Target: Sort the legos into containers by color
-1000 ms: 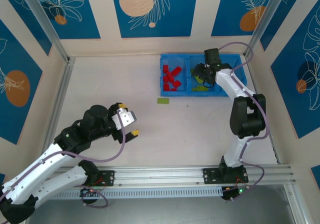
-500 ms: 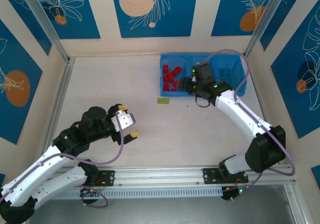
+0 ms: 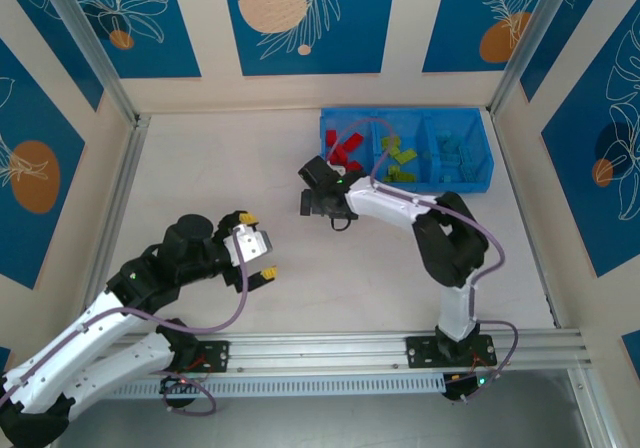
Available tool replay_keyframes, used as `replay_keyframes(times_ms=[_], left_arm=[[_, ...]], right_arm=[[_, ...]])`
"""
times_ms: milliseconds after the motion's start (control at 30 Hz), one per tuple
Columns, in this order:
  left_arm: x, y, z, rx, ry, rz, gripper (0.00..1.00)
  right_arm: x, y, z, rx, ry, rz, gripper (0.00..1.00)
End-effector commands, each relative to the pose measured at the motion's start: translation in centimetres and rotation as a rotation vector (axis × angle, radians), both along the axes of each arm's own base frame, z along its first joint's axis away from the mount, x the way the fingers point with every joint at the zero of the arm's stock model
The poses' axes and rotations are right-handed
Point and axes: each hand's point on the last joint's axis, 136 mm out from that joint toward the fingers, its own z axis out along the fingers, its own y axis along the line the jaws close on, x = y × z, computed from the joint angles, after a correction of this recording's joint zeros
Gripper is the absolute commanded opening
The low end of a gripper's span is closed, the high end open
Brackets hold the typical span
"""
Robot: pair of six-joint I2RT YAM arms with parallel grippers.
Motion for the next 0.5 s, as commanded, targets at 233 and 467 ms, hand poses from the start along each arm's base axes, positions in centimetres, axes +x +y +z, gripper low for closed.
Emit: replay_keyframes(times_ms=[233, 467], left_arm=[[-0.4, -0.6, 0.8, -0.039, -0.023, -0.048, 1.00], [-0.4, -0.5, 0.7, -0.036, -0.027, -0.046, 1.00]], right_arm=[[4.2, -1.0, -2.6, -0.101, -0.064, -0.114, 0.98], [3.8, -0.1, -5.1, -0.054, -0.018, -0.101, 0.86]])
